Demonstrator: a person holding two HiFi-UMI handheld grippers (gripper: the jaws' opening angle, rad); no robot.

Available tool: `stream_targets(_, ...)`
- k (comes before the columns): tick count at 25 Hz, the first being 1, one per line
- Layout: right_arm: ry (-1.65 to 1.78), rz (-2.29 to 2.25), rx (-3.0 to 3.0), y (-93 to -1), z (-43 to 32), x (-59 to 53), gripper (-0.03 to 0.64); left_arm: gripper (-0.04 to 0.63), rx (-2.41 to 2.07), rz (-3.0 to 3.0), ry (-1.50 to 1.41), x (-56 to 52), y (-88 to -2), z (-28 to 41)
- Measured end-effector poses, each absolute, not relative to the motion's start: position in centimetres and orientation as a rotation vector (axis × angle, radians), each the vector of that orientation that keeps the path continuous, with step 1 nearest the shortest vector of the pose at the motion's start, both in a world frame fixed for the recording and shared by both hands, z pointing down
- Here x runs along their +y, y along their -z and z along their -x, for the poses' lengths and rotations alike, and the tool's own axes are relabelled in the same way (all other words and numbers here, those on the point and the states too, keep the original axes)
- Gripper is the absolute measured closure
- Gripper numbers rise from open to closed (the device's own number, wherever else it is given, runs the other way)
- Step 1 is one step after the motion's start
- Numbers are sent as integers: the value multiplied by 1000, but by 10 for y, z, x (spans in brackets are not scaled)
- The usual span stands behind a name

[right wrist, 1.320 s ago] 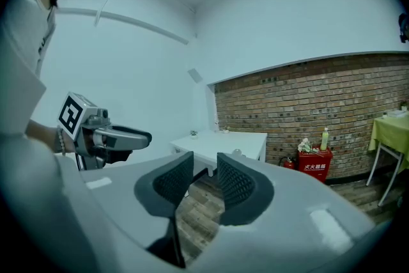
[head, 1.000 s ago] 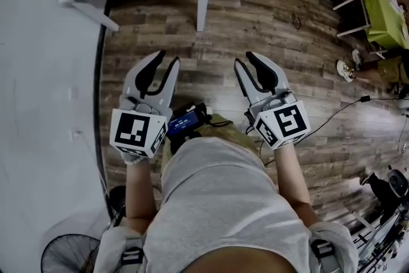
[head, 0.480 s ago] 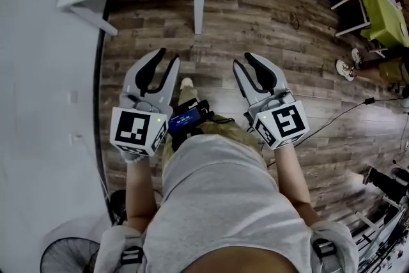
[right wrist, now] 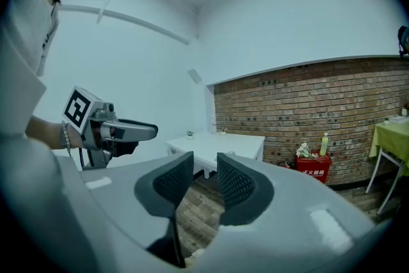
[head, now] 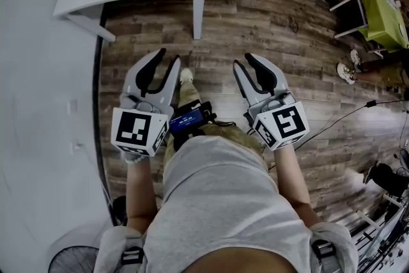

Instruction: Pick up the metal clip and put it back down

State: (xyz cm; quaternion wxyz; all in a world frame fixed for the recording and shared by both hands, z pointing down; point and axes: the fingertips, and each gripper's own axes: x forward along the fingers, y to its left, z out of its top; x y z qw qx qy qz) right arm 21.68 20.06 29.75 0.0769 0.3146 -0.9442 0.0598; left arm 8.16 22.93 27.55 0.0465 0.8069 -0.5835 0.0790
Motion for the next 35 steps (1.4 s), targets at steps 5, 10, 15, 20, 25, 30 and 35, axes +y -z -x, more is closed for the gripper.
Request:
stream_targets(5, -180, -945, -2826, -299, -200, 174, 508, 479, -1759, -2477, -244, 201, -280, -68)
stream_targets(10, -172, -967, -2821, -296, -184, 140, 511, 479, -1738, -2465, -247, 170, -284, -50)
stream_targets(15, -182, -964, -2801, -298, -165, 108, 518, 479, -1719, -2460, -245, 136, -290, -31)
stream_targets(20, -201, -940, -2771, -304, -142, 77, 517, 479, -1680, -2461, -252, 102, -293, -14)
stream_targets(25, -222, -944, -2742, -304, -121, 42, 517, 477, -1637, -2466, -258, 64, -295, 4)
stream_targets(30, -245, -940, -2731, -303, -104, 13, 505, 457, -1601, -2475, -259, 34, -293, 17)
stream_targets(35, -265, -946, -2722, -307, -82, -20, 502, 456, -1584, -2463, -262, 3, -298, 37)
